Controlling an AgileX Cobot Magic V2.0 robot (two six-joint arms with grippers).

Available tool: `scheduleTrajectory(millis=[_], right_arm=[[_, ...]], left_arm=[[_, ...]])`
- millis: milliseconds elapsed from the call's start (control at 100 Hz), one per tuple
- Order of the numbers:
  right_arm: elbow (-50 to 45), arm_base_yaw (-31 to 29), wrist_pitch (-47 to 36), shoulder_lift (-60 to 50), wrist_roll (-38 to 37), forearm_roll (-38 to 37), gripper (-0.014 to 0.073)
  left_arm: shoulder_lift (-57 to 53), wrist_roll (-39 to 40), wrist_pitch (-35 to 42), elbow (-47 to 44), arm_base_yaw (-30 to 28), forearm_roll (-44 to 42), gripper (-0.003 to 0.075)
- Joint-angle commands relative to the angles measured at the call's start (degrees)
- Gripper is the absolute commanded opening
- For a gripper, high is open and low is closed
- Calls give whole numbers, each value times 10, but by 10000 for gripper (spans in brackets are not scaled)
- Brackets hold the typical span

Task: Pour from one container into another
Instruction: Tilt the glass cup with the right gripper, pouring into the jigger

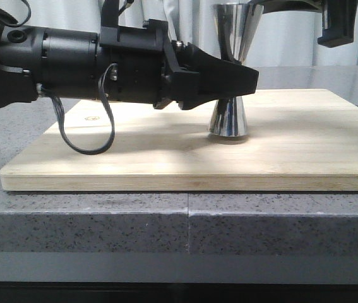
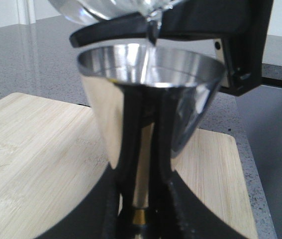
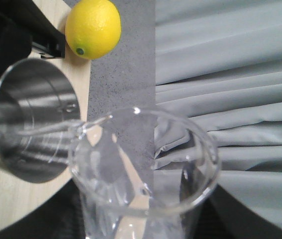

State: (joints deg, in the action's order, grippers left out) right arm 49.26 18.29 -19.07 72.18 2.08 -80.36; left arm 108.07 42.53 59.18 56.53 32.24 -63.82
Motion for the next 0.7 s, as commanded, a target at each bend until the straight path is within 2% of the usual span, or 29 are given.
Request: scheduleTrajectory(millis=[0,690], right_arm=[[21,0,-8,-20,1,8,220],[21,0,-7,-20,10,4,220]], left_arm=[[-34,7,45,16,0,26,-21],[-34,7,45,16,0,26,-21]])
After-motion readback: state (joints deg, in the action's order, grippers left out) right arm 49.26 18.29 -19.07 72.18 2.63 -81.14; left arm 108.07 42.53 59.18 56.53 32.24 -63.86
